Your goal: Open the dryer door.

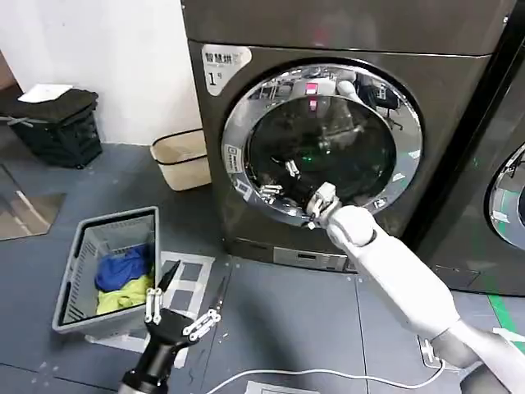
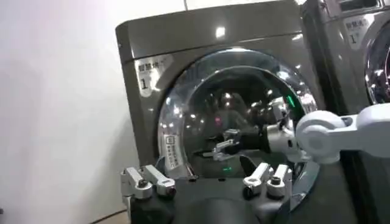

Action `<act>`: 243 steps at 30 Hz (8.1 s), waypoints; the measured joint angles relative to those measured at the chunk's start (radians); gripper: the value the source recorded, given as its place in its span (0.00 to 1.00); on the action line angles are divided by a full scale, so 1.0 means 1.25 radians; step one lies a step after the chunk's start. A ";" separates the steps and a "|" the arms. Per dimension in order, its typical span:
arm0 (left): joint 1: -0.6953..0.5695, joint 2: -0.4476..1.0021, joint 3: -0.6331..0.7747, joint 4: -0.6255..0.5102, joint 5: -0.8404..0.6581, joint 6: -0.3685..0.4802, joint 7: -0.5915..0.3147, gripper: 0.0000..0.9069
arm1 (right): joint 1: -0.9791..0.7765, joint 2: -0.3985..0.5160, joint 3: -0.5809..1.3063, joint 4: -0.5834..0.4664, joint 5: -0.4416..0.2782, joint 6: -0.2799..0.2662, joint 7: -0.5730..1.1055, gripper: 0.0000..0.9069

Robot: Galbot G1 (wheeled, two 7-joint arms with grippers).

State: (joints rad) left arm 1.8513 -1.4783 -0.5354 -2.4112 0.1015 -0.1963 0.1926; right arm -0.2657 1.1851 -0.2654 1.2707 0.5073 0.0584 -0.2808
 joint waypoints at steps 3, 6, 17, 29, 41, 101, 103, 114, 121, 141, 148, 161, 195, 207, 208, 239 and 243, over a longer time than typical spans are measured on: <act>0.000 0.000 0.000 0.000 0.000 0.000 0.000 1.00 | 0.007 0.011 -0.004 -0.010 -0.001 0.000 0.000 1.00; 0.000 0.001 0.000 -0.001 -0.001 0.000 0.000 1.00 | 0.014 0.021 -0.008 -0.020 -0.004 0.000 0.000 1.00; -0.001 0.001 0.001 -0.001 -0.002 -0.002 0.001 1.00 | 0.032 0.054 -0.015 -0.048 -0.016 -0.003 0.003 1.00; -0.002 0.004 0.001 -0.004 -0.003 -0.002 0.001 1.00 | 0.051 0.084 -0.023 -0.073 -0.020 -0.005 0.005 1.00; 0.000 0.006 -0.001 -0.014 -0.005 -0.002 0.001 1.00 | 0.064 0.102 -0.032 -0.087 -0.020 -0.006 -0.007 1.00; -0.155 0.152 -0.277 0.042 -0.347 0.133 0.069 1.00 | 0.021 -0.154 -0.085 0.144 0.312 0.107 -0.610 1.00; -0.168 0.165 -0.279 0.051 -0.358 0.141 0.070 1.00 | 0.019 -0.162 -0.081 0.151 0.318 0.105 -0.633 1.00; -0.257 0.246 -0.258 0.108 -0.413 0.177 0.075 1.00 | -0.003 -0.216 -0.060 0.202 0.347 0.091 -0.741 1.00; -0.348 0.298 -0.221 0.165 -0.435 0.186 0.079 1.00 | -0.023 -0.256 -0.040 0.237 0.362 0.091 -0.811 1.00; -0.589 0.343 -0.068 0.332 -0.468 0.210 0.119 1.00 | -0.087 -0.363 0.075 0.245 0.392 0.113 -0.843 1.00; -0.663 0.337 0.001 0.381 -0.466 0.211 0.139 1.00 | -0.143 -0.410 0.148 0.248 0.391 0.115 -0.851 1.00; -0.752 0.314 0.161 0.412 -0.448 0.194 0.204 1.00 | -0.470 -0.516 0.491 0.319 0.411 0.133 -0.840 1.00; -0.929 0.192 0.480 0.490 -0.451 0.171 0.204 1.00 | -1.236 -0.223 1.421 0.402 0.288 0.310 -0.451 1.00; -0.991 0.121 0.565 0.559 -0.439 0.158 0.170 1.00 | -1.257 -0.071 1.558 0.482 0.100 0.097 -0.009 1.00; -0.997 0.116 0.571 0.565 -0.438 0.157 0.168 1.00 | -1.254 -0.059 1.570 0.493 0.097 0.070 0.016 1.00; -1.110 -0.073 0.690 0.752 -0.342 0.169 0.027 1.00 | -1.197 0.232 1.801 0.566 -0.129 -0.045 0.219 1.00; -1.121 -0.103 0.694 0.782 -0.330 0.172 0.001 1.00 | -1.188 0.255 1.821 0.550 -0.179 -0.062 0.286 1.00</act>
State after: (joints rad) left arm 0.4504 -1.6064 0.3322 -1.4342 -0.3107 0.0187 0.1944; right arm -1.7510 1.5032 2.0109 1.9588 0.2838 -0.0189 0.0773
